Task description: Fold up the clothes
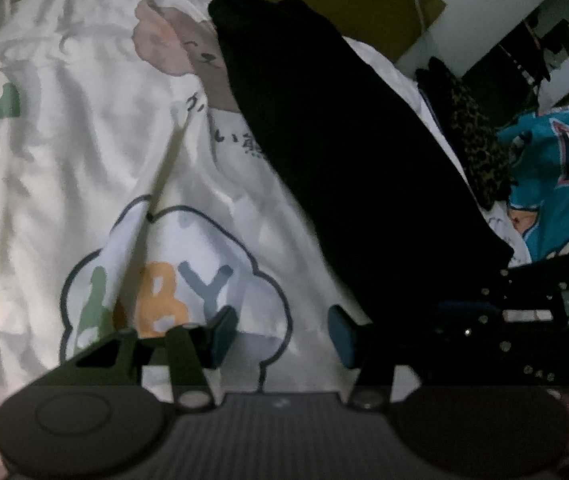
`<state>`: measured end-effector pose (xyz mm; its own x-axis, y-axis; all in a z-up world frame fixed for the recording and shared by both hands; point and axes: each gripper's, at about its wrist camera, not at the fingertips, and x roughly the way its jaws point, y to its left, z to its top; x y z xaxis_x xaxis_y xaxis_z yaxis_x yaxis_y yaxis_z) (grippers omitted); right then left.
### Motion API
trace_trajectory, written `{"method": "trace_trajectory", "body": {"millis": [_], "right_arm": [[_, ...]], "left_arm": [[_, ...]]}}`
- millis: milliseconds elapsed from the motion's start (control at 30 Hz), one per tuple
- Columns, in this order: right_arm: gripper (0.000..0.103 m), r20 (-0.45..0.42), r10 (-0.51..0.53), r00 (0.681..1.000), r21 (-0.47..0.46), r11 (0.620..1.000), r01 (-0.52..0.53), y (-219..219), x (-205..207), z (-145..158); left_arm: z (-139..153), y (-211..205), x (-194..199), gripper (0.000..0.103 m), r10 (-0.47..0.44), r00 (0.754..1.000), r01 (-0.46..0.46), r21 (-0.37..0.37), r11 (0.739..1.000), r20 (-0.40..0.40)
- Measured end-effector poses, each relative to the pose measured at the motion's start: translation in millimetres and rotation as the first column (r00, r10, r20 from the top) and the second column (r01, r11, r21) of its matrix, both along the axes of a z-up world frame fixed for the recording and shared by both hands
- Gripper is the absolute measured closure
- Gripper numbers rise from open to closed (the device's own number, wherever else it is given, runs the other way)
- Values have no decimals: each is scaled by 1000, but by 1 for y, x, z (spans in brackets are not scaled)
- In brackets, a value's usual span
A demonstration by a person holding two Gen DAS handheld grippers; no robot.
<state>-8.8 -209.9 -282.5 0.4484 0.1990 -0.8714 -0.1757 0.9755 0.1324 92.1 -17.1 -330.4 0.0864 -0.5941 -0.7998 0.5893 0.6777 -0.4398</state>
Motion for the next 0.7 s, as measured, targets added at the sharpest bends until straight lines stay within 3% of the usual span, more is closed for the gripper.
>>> {"method": "trace_trajectory", "body": {"millis": [133,367,533,700], "right_arm": [[100,-20,-42,999,86,995,43,-12,1,4],[100,-5,-57,998,47,997,57,-14,3,5],[100,14,-49,999,56,997,49,-12,4,11],[100,14,-50,999,55,997,49,-12,4,12]], "left_arm": [[0,-1,1,49,1,1000,-1,0,1000,4],[1,-5,-4,49,-15,1000,15,2,1000,20],[-1,-19,-11,48,-77,996,77,6,997,50],[-4,-37,-26,33,-170,979,167,40,985,116]]}}
